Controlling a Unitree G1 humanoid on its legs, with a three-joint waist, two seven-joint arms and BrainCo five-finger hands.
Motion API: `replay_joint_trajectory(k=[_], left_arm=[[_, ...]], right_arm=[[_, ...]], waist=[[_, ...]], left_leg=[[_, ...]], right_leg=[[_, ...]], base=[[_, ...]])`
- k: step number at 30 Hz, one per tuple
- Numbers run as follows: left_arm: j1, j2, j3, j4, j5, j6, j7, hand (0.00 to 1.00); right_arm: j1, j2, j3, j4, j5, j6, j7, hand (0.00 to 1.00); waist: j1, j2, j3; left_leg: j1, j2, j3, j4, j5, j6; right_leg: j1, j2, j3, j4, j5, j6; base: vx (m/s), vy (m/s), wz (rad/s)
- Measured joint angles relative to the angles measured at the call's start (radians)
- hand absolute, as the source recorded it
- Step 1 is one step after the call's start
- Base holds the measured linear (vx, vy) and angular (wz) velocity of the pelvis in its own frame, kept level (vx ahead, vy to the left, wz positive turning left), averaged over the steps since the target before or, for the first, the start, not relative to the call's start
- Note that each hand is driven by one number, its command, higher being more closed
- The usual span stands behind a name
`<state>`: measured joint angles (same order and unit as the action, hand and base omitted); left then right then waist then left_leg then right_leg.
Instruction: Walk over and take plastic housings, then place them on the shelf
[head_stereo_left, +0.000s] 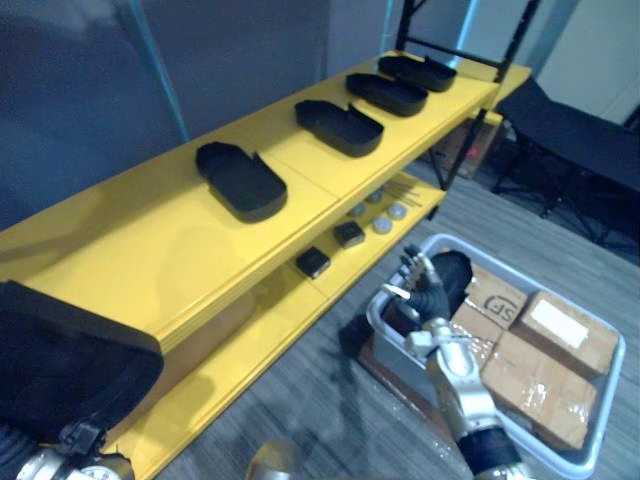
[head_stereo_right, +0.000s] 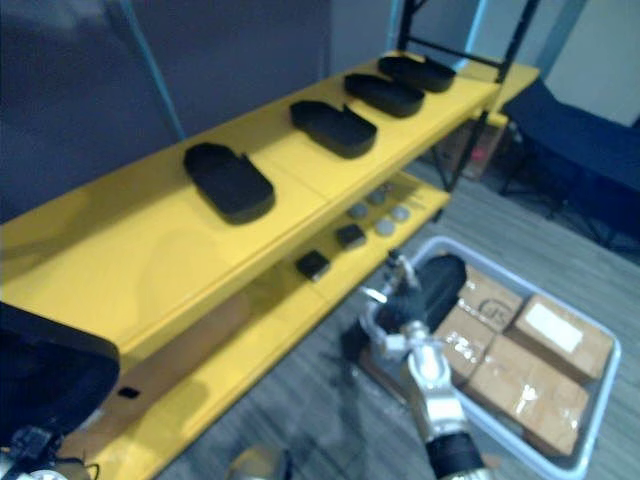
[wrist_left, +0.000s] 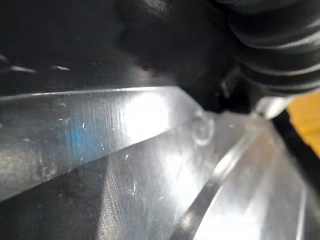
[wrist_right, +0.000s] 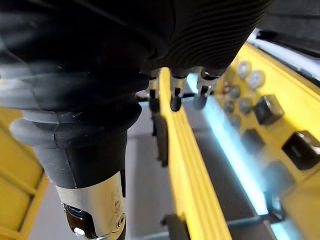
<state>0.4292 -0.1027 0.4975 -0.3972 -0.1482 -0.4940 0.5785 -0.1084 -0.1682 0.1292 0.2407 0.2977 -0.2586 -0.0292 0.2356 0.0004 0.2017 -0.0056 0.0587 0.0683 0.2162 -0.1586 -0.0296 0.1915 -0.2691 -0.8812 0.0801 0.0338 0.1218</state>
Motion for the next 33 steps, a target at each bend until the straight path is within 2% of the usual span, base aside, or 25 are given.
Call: replay_joint_trajectory(k=[2, 3, 4, 6, 8, 9, 12, 15, 16, 18, 21, 25, 29, 32, 33], left_arm=[[-0.026, 0.018, -0.059, -0.017, 0.004, -0.003, -0.036, 1.00], [-0.057, 0.036, -0.094, -0.017, 0.011, -0.003, -0.061, 1.00], [-0.102, 0.072, -0.138, -0.016, 0.012, -0.004, -0.102, 1.00], [-0.153, 0.119, -0.174, -0.016, 0.011, -0.011, -0.152, 1.00], [-0.179, 0.144, -0.197, -0.017, 0.010, -0.026, -0.175, 1.00], [-0.185, 0.140, -0.198, -0.016, 0.010, -0.030, -0.189, 1.00], [-0.189, 0.139, -0.200, -0.017, 0.010, -0.030, -0.212, 1.00], [-0.194, 0.140, -0.207, -0.017, 0.010, -0.030, -0.218, 1.00], [-0.194, 0.140, -0.207, -0.017, 0.010, -0.030, -0.218, 1.00], [-0.194, 0.141, -0.215, -0.017, 0.008, -0.030, -0.232, 1.00], [-0.193, 0.141, -0.243, -0.017, 0.001, -0.030, -0.241, 1.00], [-0.189, 0.141, -0.252, -0.016, 0.001, -0.030, -0.258, 1.00], [-0.176, 0.142, -0.288, -0.012, 0.000, -0.030, -0.286, 1.00], [-0.174, 0.163, -0.344, 0.004, -0.008, -0.029, -0.324, 1.00], [-0.175, 0.180, -0.372, 0.010, -0.009, -0.027, -0.337, 1.00]], right_arm=[[0.002, -0.003, -0.004, -0.004, -0.025, -0.016, 0.005, 0.00], [0.015, -0.004, -0.016, -0.015, -0.038, -0.027, 0.005, 0.00], [0.033, -0.006, -0.035, -0.024, -0.040, -0.046, 0.004, 0.00], [0.036, -0.019, -0.050, -0.025, -0.067, -0.066, 0.003, 0.00], [0.034, -0.041, -0.063, -0.029, -0.089, -0.102, 0.010, 0.00], [0.023, -0.057, -0.072, -0.030, -0.109, -0.124, 0.016, 0.00], [-0.004, -0.107, -0.080, -0.035, -0.138, -0.162, 0.037, 0.00], [-0.031, -0.112, -0.078, -0.040, -0.186, -0.200, 0.052, 0.00], [-0.031, -0.112, -0.078, -0.040, -0.186, -0.200, 0.052, 0.00], [-0.031, -0.112, -0.069, -0.042, -0.242, -0.235, 0.056, 0.00], [-0.032, -0.114, -0.032, -0.046, -0.298, -0.267, 0.056, 0.00], [-0.022, -0.113, 0.044, -0.046, -0.332, -0.279, 0.073, 0.00], [0.000, -0.112, 0.067, -0.047, -0.350, -0.286, 0.073, 0.00], [0.057, -0.106, 0.098, -0.059, -0.392, -0.290, 0.048, 0.00], [0.078, -0.105, 0.119, -0.064, -0.415, -0.295, 0.030, 0.00]], waist=[[-0.009, -0.003, 0.000], [-0.029, -0.009, 0.001], [-0.057, -0.028, 0.003], [-0.062, -0.040, 0.006], [-0.061, -0.042, 0.010], [-0.061, -0.031, 0.022], [-0.066, -0.013, 0.044], [-0.073, -0.025, 0.076], [-0.073, -0.025, 0.076], [-0.084, -0.041, 0.094], [-0.085, -0.036, 0.104], [-0.086, -0.036, 0.107], [-0.088, -0.034, 0.107], [-0.094, -0.035, 0.106], [-0.105, -0.038, 0.105]], left_leg=[[-0.020, -0.012, -0.031, 0.000, 0.020, -0.006], [-0.037, -0.025, -0.068, 0.000, 0.032, -0.006], [-0.051, -0.047, -0.118, -0.014, 0.055, -0.009], [-0.055, -0.066, -0.143, -0.038, 0.087, -0.015], [-0.075, -0.068, -0.142, -0.038, 0.101, -0.022], [-0.074, -0.062, -0.141, -0.036, 0.107, -0.029], [-0.065, -0.039, -0.134, -0.039, 0.116, -0.039], [-0.065, -0.031, -0.115, -0.037, 0.119, -0.044], [-0.065, -0.031, -0.115, -0.037, 0.119, -0.044], [-0.065, -0.037, -0.112, -0.029, 0.121, -0.048], [-0.068, -0.039, -0.112, -0.015, 0.121, -0.049], [-0.070, -0.047, -0.116, -0.003, 0.121, -0.049], [-0.094, -0.057, -0.134, 0.004, 0.120, -0.050], [-0.098, -0.082, -0.171, 0.001, 0.121, -0.049], [-0.099, -0.095, -0.192, -0.009, 0.127, -0.046]], right_leg=[[-0.024, -0.026, 0.015, 0.072, -0.034, -0.002], [-0.038, -0.034, 0.076, 0.109, -0.068, -0.017], [-0.057, -0.048, 0.169, 0.151, -0.119, -0.024], [-0.095, -0.066, 0.243, 0.213, -0.158, -0.020], [-0.121, -0.078, 0.255, 0.245, -0.189, 0.010], [-0.122, -0.075, 0.255, 0.254, -0.192, 0.016], [-0.127, -0.063, 0.262, 0.272, -0.202, 0.005], [-0.164, -0.079, 0.286, 0.331, -0.241, -0.012], [-0.164, -0.079, 0.286, 0.331, -0.241, -0.012], [-0.183, -0.099, 0.293, 0.390, -0.268, -0.016], [-0.191, -0.107, 0.303, 0.416, -0.273, -0.014], [-0.192, -0.125, 0.299, 0.449, -0.294, -0.016], [-0.184, -0.134, 0.278, 0.451, -0.298, -0.008], [-0.156, -0.142, 0.263, 0.451, -0.297, 0.018], [-0.152, -0.140, 0.295, 0.454, -0.292, 0.026]], base=[[-0.01, 0.050, 0.45], [-0.02, 0.053, 1.17], [0.00, 0.032, 1.18], [-0.01, -0.007, 0.72], [-0.04, -0.063, 0.21], [-0.07, -0.082, -0.03], [-0.09, -0.065, -0.09], [-0.13, -0.051, -0.14], [-0.12, -0.048, -0.02], [-0.10, -0.041, 0.00], [-0.06, -0.010, -0.01], [-0.05, -0.002, 0.08], [-0.06, 0.018, 0.23], [0.00, 0.020, 0.45], [0.04, 0.030, 0.61]])
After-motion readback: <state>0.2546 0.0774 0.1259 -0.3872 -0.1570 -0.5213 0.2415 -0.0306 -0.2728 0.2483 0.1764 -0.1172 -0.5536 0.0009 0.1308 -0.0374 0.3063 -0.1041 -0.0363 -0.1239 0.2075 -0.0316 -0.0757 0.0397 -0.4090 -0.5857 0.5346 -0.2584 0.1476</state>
